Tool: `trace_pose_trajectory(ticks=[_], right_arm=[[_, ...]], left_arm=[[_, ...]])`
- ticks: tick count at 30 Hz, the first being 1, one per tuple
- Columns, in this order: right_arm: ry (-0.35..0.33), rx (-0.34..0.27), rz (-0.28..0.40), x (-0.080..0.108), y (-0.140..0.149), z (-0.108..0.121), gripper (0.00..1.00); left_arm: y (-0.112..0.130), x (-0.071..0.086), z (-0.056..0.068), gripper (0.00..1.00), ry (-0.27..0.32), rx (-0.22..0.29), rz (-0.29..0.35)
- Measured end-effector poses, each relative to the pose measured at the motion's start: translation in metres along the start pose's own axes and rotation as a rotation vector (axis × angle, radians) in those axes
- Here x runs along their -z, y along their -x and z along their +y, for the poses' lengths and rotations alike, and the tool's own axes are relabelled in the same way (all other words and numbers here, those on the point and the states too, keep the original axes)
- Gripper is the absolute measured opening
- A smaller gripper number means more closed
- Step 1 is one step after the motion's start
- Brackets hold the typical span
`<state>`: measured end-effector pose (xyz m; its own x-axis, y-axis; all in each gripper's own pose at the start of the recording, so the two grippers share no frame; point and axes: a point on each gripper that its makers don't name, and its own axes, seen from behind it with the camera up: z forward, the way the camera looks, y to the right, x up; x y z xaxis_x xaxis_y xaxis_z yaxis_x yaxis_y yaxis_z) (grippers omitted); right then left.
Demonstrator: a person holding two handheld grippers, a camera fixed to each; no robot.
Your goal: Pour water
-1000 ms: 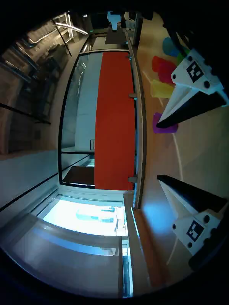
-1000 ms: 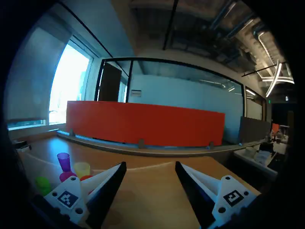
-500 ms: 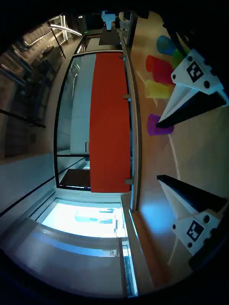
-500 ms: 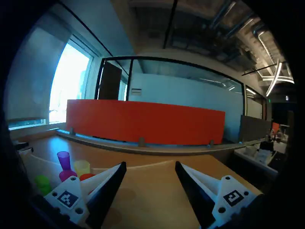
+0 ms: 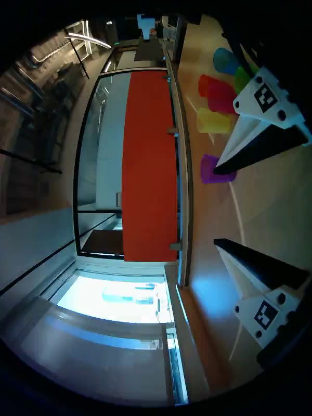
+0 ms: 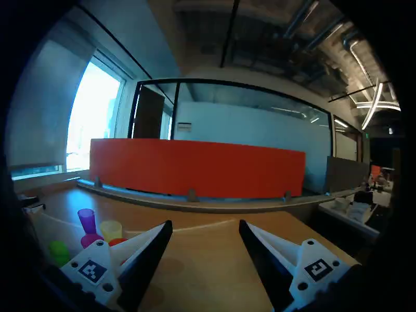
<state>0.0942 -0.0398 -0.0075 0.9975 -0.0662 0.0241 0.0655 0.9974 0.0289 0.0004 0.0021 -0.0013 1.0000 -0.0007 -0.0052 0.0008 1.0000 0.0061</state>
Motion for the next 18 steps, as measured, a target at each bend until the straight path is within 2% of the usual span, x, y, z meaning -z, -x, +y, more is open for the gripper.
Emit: trace_pose_trajectory(ticks=[12, 18], right_arm=[[-0.007, 0.002, 0.007, 0.003, 0.006, 0.003, 0.99], [0.009, 0.013, 0.035, 0.006, 0.006, 0.012, 0.99]], left_arm=[[0.001, 0.000, 0.002, 0.90, 0.004, -0.001, -0.003], [0.001, 0.000, 0.001, 0.91, 0.004, -0.002, -0.004]])
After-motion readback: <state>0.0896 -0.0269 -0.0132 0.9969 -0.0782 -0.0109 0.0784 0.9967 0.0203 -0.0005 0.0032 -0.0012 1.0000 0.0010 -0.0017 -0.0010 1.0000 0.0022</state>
